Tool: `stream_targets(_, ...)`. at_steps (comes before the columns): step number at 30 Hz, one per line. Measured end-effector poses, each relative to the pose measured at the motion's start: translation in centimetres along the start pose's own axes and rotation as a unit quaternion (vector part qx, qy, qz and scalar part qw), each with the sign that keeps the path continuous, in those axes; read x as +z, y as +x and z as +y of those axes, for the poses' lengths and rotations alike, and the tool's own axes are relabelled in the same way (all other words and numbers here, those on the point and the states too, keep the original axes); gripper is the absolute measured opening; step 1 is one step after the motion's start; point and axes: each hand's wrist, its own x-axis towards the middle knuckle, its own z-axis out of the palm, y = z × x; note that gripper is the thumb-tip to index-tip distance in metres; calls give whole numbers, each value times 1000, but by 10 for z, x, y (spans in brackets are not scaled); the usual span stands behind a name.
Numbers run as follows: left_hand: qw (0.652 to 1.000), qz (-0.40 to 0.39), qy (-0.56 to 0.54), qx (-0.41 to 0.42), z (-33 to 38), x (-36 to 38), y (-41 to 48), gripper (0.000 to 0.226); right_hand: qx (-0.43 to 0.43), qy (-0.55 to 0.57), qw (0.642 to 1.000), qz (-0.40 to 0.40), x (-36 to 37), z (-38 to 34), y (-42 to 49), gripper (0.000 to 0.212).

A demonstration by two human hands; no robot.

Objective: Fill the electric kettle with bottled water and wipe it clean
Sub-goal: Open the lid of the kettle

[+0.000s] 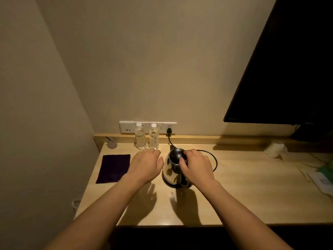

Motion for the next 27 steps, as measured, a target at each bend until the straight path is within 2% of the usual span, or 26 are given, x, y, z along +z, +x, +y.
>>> stream_targets(8,996,-24,-80,14,-4,26,48,42,18,19,999,-39,23,14,40,40)
stream_targets(13,986,-60,-156,-6,-4,49,90,44,48,25,997,-50,43,18,52,41)
stream_targets(17,970,-123,-210,5,-8,72,122,45,87,13,994,-71,56,20,54,51)
stream_targets(22,940,-223,-258,20,-11,100,144,46,142,20,986,-87,69,12,54,75)
stream_targets(27,929,-218,-298,17,-12,113,152,42,156,-4,985,-77,77,8,57,78)
